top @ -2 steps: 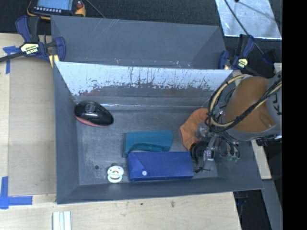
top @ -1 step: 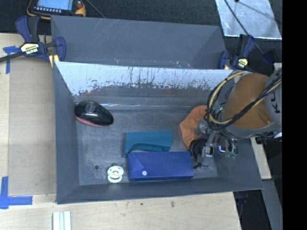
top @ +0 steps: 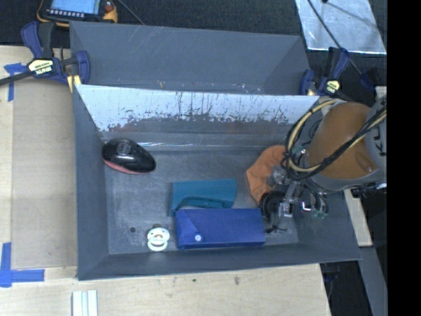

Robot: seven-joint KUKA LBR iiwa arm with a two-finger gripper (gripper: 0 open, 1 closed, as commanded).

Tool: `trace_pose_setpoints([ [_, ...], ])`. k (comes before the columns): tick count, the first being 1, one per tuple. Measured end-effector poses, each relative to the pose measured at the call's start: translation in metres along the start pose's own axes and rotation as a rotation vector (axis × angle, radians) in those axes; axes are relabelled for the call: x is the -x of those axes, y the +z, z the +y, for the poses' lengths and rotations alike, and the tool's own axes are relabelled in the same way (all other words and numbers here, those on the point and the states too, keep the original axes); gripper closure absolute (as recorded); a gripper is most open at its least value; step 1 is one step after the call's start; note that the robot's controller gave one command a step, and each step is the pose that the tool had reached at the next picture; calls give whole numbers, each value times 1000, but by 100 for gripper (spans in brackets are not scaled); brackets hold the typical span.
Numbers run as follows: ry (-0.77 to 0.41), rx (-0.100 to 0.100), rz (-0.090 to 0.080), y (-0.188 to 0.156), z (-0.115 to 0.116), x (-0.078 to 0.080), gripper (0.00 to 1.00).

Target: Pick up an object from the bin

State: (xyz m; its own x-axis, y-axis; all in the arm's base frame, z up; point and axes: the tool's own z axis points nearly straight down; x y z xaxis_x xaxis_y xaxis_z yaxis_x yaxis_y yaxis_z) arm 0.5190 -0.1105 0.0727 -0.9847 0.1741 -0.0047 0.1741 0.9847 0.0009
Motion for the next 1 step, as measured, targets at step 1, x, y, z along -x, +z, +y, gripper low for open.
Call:
trace_pose_setpoints([
  [1, 33, -2, -3, -4, 1, 5, 100],
])
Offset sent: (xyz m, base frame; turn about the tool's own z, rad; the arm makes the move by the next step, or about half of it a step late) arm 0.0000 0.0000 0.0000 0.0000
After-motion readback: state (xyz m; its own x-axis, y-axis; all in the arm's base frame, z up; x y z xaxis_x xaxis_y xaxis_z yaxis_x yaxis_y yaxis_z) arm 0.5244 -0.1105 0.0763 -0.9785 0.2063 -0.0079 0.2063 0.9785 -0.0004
